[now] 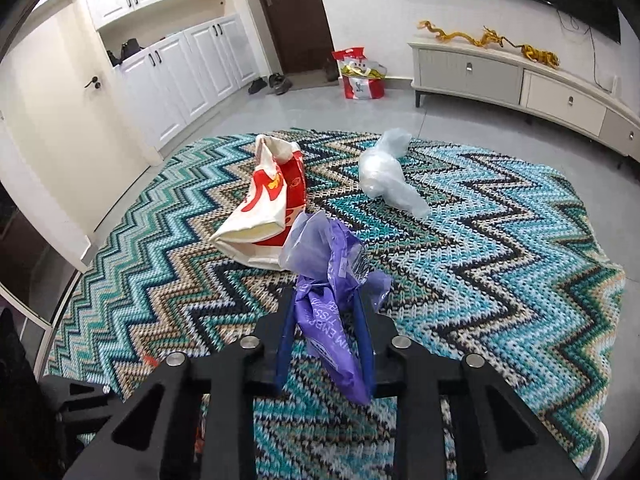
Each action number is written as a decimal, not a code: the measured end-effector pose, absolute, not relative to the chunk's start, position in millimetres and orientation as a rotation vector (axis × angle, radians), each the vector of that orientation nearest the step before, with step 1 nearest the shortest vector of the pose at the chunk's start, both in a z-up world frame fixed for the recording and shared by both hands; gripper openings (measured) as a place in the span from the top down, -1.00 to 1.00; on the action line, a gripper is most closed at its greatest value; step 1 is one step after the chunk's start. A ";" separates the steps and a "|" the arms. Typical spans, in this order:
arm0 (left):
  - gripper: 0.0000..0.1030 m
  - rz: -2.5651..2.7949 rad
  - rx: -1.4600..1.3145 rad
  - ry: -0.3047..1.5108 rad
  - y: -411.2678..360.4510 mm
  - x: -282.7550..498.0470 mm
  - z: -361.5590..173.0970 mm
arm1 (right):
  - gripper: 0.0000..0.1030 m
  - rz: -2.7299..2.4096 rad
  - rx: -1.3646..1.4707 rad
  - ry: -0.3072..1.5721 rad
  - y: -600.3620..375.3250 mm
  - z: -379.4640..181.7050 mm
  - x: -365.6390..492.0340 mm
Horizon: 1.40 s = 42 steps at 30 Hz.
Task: Collect trash
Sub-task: 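Carry the wrapper and purple bag over the white trash bin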
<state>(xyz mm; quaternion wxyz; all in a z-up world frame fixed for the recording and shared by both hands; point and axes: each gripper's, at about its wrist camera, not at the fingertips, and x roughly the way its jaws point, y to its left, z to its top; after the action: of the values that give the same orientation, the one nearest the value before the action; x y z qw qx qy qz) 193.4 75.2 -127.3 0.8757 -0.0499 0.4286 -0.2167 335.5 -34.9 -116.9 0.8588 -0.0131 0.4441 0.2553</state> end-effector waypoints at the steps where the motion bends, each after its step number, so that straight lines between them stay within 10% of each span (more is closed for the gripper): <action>1: 0.66 -0.445 -0.105 0.889 76.2 190.1 -125.1 | 0.49 0.538 -0.025 0.924 -38.1 -112.7 330.4; 42: 0.70 -0.362 0.198 0.651 -23.4 63.6 -16.7 | 0.50 0.385 0.106 0.719 -256.5 -41.8 75.3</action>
<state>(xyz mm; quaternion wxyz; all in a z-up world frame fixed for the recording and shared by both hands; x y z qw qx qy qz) 63.6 -23.4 -16.7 0.9266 0.0965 0.3176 -0.1765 75.3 -256.5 -41.8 0.9167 0.0515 0.3494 0.1869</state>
